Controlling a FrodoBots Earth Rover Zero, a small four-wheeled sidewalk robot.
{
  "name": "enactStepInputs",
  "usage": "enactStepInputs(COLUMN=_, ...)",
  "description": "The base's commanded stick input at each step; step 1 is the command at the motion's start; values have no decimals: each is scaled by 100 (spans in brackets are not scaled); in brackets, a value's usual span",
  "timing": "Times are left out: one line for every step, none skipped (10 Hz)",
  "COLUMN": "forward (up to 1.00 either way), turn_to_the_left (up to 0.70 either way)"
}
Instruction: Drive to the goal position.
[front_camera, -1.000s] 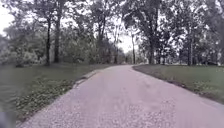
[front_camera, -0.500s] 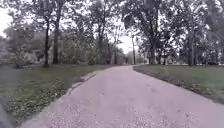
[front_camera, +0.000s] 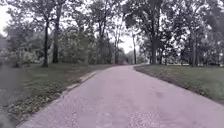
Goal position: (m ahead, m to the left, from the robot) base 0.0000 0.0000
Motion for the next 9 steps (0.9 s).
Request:
enactStepInputs(forward=70, turn_to_the_left=1)
enactStepInputs(forward=70, turn_to_the_left=1)
enactStepInputs(forward=70, turn_to_the_left=1)
enactStepInputs(forward=70, turn_to_the_left=1)
enactStepInputs(forward=70, turn_to_the_left=0)
enactStepInputs(forward=70, turn_to_the_left=0)
enactStepInputs(forward=70, turn_to_the_left=0)
enactStepInputs(forward=70, turn_to_the_left=-1)
enactStepInputs(forward=70, turn_to_the_left=-1)
